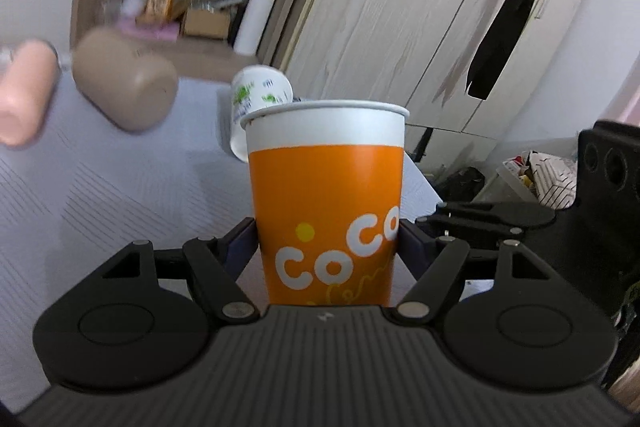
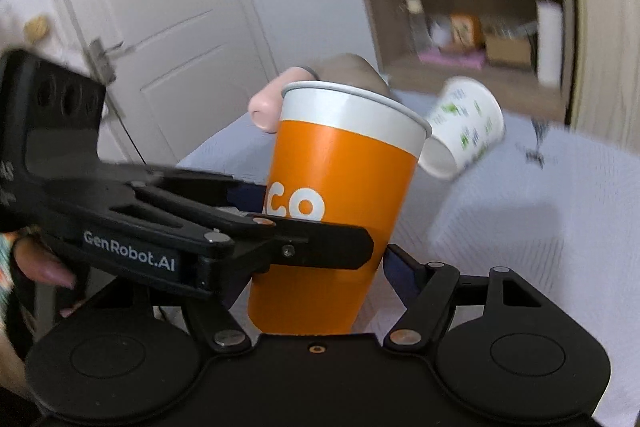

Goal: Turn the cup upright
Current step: 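Lift and rotate the orange cup upright with the right gripper, left tool steadying it, then lower the upright orange cup onto the cloth with the right gripper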

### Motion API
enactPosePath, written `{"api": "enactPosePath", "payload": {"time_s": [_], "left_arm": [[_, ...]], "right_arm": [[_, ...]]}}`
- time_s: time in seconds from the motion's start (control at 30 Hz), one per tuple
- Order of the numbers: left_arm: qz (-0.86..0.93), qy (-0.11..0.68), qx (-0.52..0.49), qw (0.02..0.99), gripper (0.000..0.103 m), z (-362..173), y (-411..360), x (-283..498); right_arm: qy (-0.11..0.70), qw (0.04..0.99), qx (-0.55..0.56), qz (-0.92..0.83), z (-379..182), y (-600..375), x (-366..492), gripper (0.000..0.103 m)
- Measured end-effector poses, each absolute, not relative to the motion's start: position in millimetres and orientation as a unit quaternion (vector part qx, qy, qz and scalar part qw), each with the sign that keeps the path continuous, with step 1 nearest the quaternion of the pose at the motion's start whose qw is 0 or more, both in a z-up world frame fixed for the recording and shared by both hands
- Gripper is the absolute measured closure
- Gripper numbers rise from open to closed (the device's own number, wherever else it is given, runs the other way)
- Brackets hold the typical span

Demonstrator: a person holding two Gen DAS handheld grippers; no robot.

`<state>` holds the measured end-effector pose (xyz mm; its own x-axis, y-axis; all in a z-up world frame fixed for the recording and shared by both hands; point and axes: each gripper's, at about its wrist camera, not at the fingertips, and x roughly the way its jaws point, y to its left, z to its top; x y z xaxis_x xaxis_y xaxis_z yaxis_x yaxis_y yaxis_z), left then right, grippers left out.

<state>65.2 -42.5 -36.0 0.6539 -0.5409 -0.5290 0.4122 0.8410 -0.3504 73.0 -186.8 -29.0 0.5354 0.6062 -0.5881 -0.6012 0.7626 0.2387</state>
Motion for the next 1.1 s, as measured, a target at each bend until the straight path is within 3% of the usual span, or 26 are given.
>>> {"api": "enactPosePath", "payload": {"time_s": [0.43,1.1], "left_arm": [[-0.240,0.278,-0.051,0.929,0.029,-24.4,-20.3,65.0],[-0.219,0.237,0.030,0.946,0.029,-31.8,-37.5,109.8]], "right_arm": [[0.217,0.909,-0.137,0.328,-41.8,-142.7,67.0,0.029],[0.215,0.929,-0.062,0.295,-65.9,-138.9,128.9,0.031]]}}
